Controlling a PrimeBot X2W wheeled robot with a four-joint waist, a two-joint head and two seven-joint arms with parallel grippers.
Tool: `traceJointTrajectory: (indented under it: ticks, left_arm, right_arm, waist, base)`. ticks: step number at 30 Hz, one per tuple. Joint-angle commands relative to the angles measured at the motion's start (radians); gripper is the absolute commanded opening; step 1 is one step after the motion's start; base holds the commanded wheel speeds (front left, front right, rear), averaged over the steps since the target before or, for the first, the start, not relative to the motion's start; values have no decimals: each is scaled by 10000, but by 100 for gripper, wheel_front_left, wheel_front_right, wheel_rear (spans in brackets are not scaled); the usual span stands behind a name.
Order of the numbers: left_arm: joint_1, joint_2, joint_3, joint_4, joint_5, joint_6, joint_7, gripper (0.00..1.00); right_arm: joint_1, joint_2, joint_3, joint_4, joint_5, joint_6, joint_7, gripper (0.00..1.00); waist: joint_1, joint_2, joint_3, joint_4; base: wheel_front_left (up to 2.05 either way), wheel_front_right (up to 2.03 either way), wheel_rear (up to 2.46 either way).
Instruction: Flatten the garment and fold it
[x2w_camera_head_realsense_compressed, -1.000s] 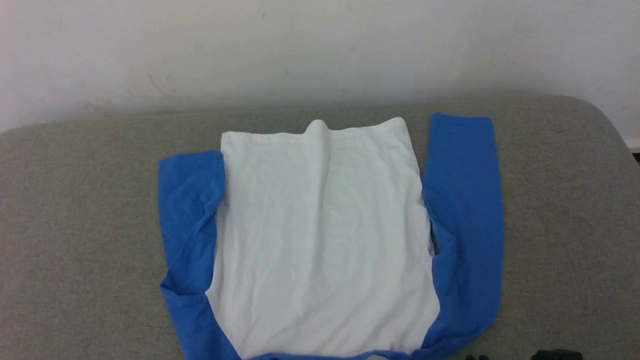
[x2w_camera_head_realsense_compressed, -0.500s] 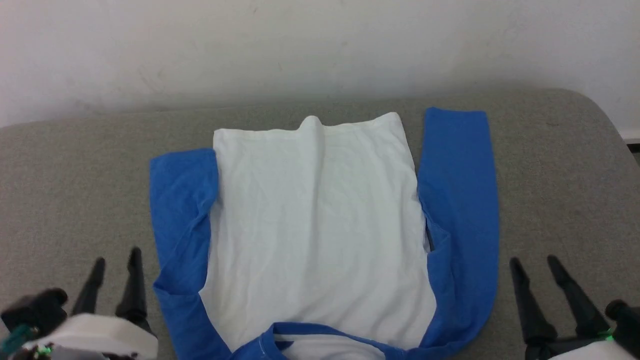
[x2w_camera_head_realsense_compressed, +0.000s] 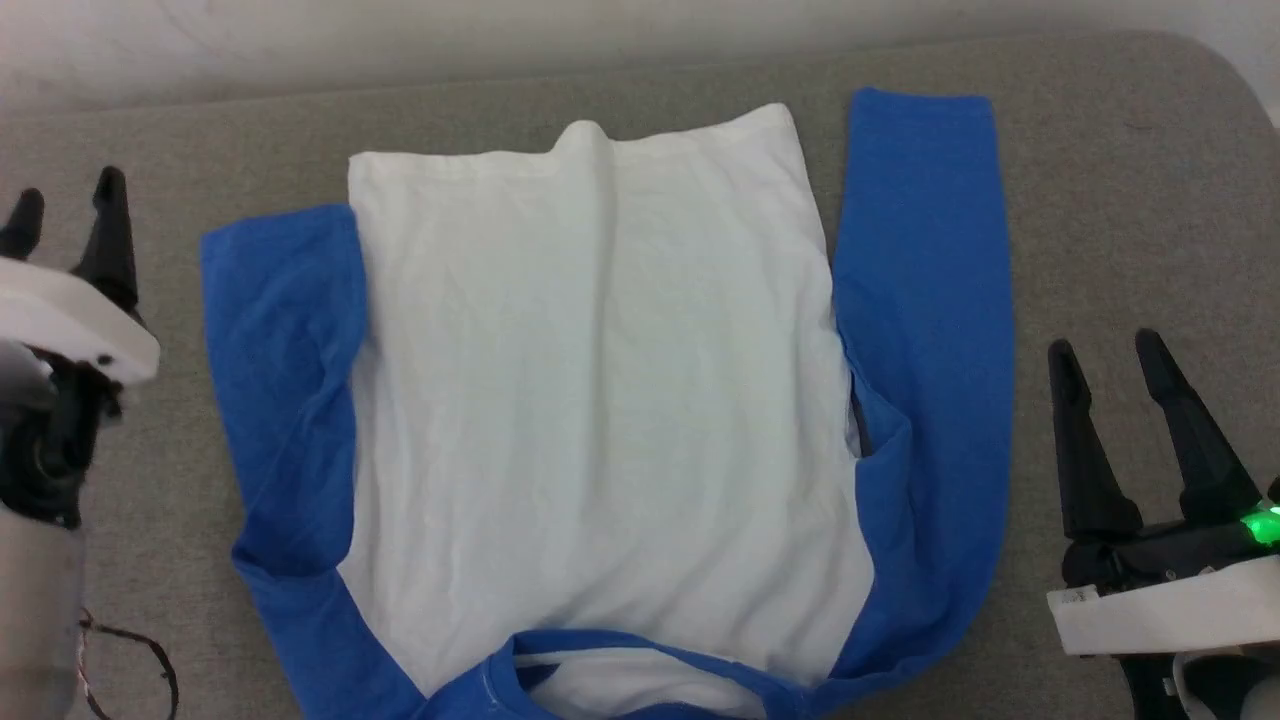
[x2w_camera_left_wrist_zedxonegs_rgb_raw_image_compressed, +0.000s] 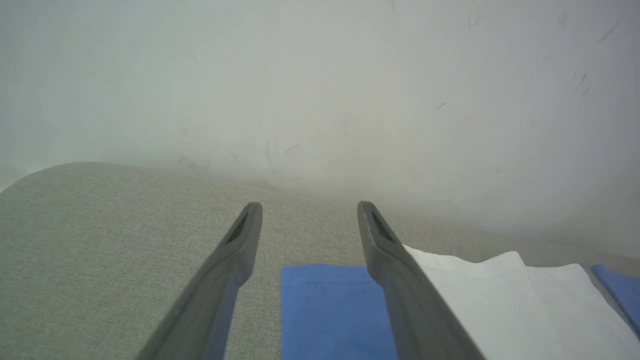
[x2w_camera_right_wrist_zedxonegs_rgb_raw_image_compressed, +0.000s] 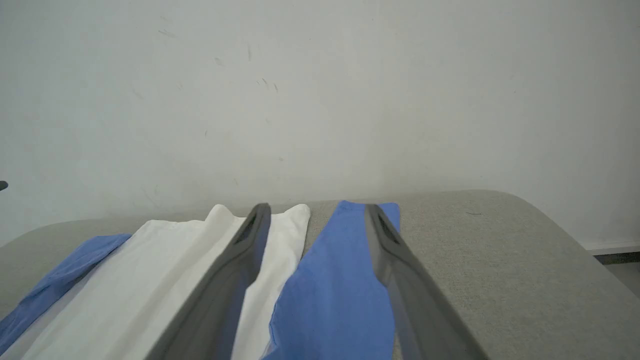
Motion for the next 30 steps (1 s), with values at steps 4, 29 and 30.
traceJointTrajectory:
  ticks: [4,29,30]
  left_arm:
    - [-1448,646,-422,1174,-229,-558,1575,100]
    - [-1895,1567,-1296,2674,-1057,-604,6428,0]
    - [-1888,1569,-1229,2667,-1010,-643,6074,0]
  right_arm:
    - [-505,36,253,159,64,-7,-156,100]
    - [-999,50,559,1131,512,-7,-584,100]
    - [-967,51,517,1145,495,-7,-548,100]
  waist:
    - [-3,0,1496,-791]
    - [-3,0,1641,-1328]
    - [-3,0,1493,-1288]
  base:
    - [0,0,0]
    - [0,0,0]
    - [0,0,0]
